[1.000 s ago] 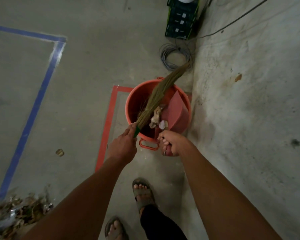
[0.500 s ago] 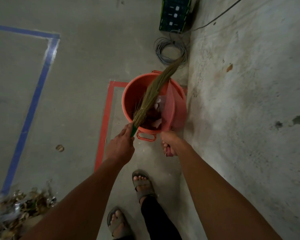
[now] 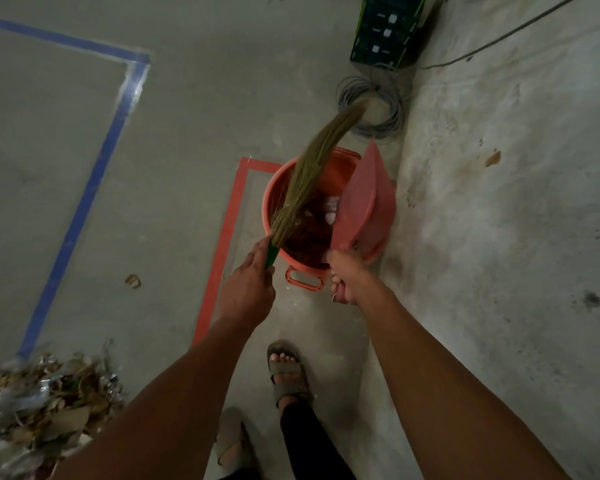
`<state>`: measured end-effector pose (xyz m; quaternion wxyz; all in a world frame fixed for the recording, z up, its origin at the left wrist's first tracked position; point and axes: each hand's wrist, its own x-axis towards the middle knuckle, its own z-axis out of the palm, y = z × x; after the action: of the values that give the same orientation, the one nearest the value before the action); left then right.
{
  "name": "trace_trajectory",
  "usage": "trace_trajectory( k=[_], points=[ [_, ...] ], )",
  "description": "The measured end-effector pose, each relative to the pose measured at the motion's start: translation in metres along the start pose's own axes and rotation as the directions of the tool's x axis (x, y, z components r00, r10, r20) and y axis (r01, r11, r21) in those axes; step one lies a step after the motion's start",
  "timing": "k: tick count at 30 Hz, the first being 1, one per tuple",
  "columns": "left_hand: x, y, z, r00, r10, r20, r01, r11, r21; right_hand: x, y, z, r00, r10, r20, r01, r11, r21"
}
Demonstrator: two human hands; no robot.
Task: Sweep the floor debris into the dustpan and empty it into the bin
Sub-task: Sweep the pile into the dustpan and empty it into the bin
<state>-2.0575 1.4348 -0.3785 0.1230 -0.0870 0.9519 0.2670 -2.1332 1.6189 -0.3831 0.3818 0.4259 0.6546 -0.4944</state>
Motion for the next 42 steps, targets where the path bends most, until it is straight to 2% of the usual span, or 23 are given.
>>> trace_trajectory(
  k=[4,6,9,18,21,25,29,31,33,35,39,42],
  points=[
    [0.007,-0.022,-0.008,0.985,-0.154,-0.079,0.151,0.988,-0.044,0.0,-0.022,0.03,0.991,-0.112,0.072,0.103,0.989,0.11],
    [0.008,-0.038,-0.009,0.969,-0.233,-0.085,0.225,0.97,-0.095,-0.004,-0.03,0.048,0.981,-0.151,0.124,0.128,0.975,0.18],
    [0.01,-0.072,-0.008,0.93,-0.36,-0.071,0.346,0.925,-0.161,-0.005,-0.035,0.086,0.962,-0.181,0.202,0.145,0.973,0.182],
    [0.016,-0.177,0.017,0.796,-0.587,0.151,0.603,0.74,-0.299,-0.001,-0.013,0.197,0.925,-0.161,0.343,0.144,0.987,0.075],
    [0.008,-0.222,0.031,0.714,-0.658,0.238,0.697,0.637,-0.329,0.005,0.007,0.233,0.915,-0.122,0.384,0.122,0.992,0.023],
    [-0.026,-0.284,0.042,0.556,-0.773,0.305,0.825,0.47,-0.312,0.008,0.042,0.28,0.907,-0.059,0.416,0.083,0.996,-0.039],
    [-0.082,-0.326,0.042,0.333,-0.896,0.292,0.891,0.198,-0.409,-0.004,0.072,0.321,0.902,-0.001,0.431,0.056,0.992,-0.116],
    [-0.109,-0.335,0.036,0.274,-0.934,0.229,0.874,0.143,-0.463,-0.015,0.084,0.337,0.9,0.015,0.436,0.046,0.99,-0.13],
    [-0.135,-0.341,0.028,0.283,-0.948,0.145,0.85,0.178,-0.496,-0.027,0.094,0.353,0.898,0.02,0.439,0.045,0.989,-0.138],
    [-0.157,-0.349,0.025,0.34,-0.938,0.071,0.812,0.255,-0.525,-0.038,0.103,0.369,0.899,0.024,0.437,0.044,0.988,-0.145],
    [-0.168,-0.359,0.028,0.53,-0.847,0.032,0.729,0.437,-0.527,-0.04,0.105,0.382,0.906,0.012,0.423,0.043,0.992,-0.12],
    [-0.16,-0.358,0.037,0.733,-0.678,0.055,0.604,0.612,-0.511,-0.03,0.097,0.377,0.921,-0.043,0.386,0.072,0.996,-0.06]
  ],
)
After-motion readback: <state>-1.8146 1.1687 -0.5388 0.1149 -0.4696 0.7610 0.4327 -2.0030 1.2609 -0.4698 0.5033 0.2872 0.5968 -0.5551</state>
